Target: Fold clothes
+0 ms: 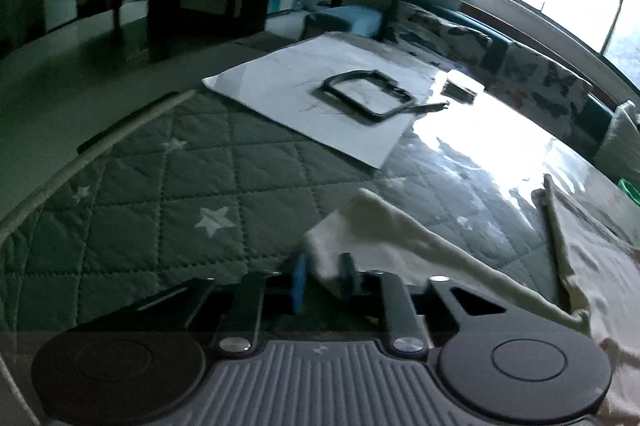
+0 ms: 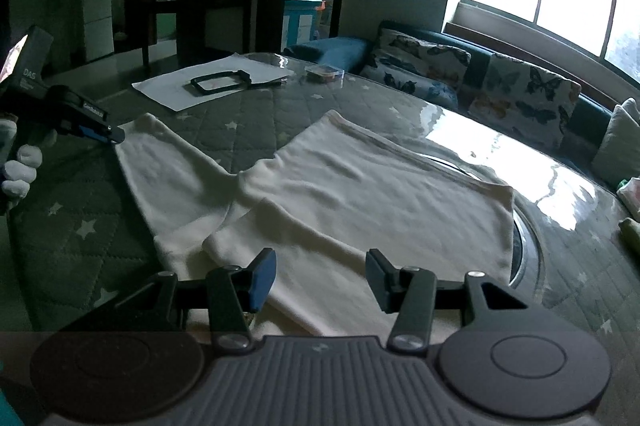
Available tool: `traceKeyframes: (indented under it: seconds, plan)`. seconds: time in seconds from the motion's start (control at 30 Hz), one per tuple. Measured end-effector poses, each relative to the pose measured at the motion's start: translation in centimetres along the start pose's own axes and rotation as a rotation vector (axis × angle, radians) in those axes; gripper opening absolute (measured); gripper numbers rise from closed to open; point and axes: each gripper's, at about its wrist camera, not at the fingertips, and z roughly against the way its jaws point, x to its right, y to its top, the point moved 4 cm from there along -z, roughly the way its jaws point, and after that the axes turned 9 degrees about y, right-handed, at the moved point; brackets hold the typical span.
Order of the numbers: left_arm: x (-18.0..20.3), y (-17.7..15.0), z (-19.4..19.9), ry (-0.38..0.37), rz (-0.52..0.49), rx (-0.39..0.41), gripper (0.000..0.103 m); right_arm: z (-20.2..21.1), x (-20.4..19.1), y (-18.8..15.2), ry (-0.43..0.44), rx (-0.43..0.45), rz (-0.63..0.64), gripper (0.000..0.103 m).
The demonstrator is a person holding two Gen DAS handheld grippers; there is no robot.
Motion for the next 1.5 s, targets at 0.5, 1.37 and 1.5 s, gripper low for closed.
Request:
traceKeyframes:
  seconds: [0.5, 1.37, 1.5]
  plan:
    - [0.4, 0.0, -0.4, 0.027, 0.003, 0.028, 0.018, 0.8, 0.2, -0.5, -0.002, 0.019, -0.040, 0.053]
    - [16.8, -9.4, 9.7, -0.596, -0.328, -0.043, 0.006, 1.0, 5.5, -0.1, 0.225, 0.081, -0.507, 0.052]
    - [17.1, -10.1, 9.9, -0.605, -0.345, -0.045, 0.006, -1.6, 6.2, -0.5, 0.304, 0.042, -0.635, 0.052]
